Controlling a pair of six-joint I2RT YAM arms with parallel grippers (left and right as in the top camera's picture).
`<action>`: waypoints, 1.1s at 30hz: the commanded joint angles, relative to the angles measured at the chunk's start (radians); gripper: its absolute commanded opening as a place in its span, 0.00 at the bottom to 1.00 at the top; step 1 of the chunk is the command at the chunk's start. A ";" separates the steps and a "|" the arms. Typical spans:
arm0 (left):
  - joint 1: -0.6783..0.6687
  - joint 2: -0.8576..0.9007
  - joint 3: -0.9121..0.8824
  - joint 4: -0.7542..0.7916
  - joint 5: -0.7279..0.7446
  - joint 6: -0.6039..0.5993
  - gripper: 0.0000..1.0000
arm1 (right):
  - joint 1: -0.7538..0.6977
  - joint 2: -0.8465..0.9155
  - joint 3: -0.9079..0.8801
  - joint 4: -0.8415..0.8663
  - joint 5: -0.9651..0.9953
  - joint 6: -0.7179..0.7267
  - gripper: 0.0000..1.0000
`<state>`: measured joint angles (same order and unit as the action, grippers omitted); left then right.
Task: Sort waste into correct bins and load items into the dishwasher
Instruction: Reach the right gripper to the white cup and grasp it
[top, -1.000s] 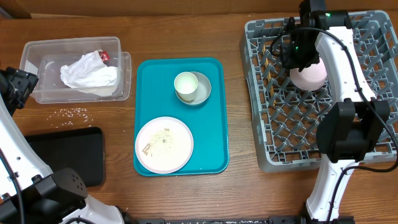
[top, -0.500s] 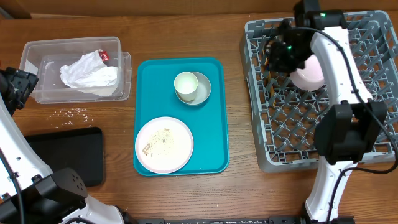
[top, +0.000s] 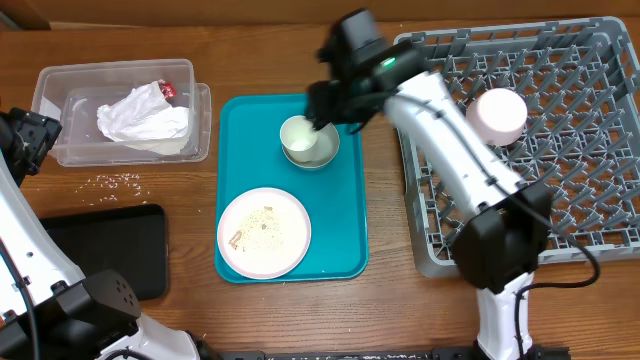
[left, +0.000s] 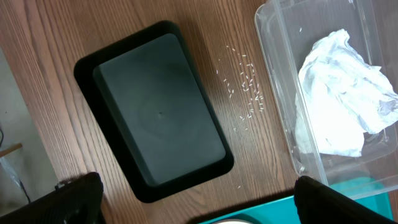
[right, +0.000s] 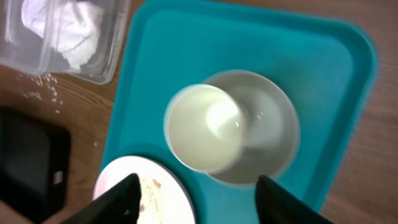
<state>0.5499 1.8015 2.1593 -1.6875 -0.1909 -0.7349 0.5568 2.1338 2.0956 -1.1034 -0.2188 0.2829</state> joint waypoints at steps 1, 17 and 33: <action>0.000 0.010 0.000 -0.002 0.001 -0.021 1.00 | 0.078 0.022 -0.001 0.053 0.210 0.070 0.66; 0.000 0.010 0.000 -0.002 0.001 -0.021 1.00 | 0.199 0.203 -0.001 0.133 0.385 -0.002 0.57; 0.000 0.010 0.000 -0.002 0.001 -0.021 1.00 | 0.201 0.202 0.147 -0.009 0.388 0.083 0.04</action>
<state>0.5499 1.8015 2.1593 -1.6871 -0.1909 -0.7349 0.7536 2.3474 2.1475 -1.0878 0.1642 0.3153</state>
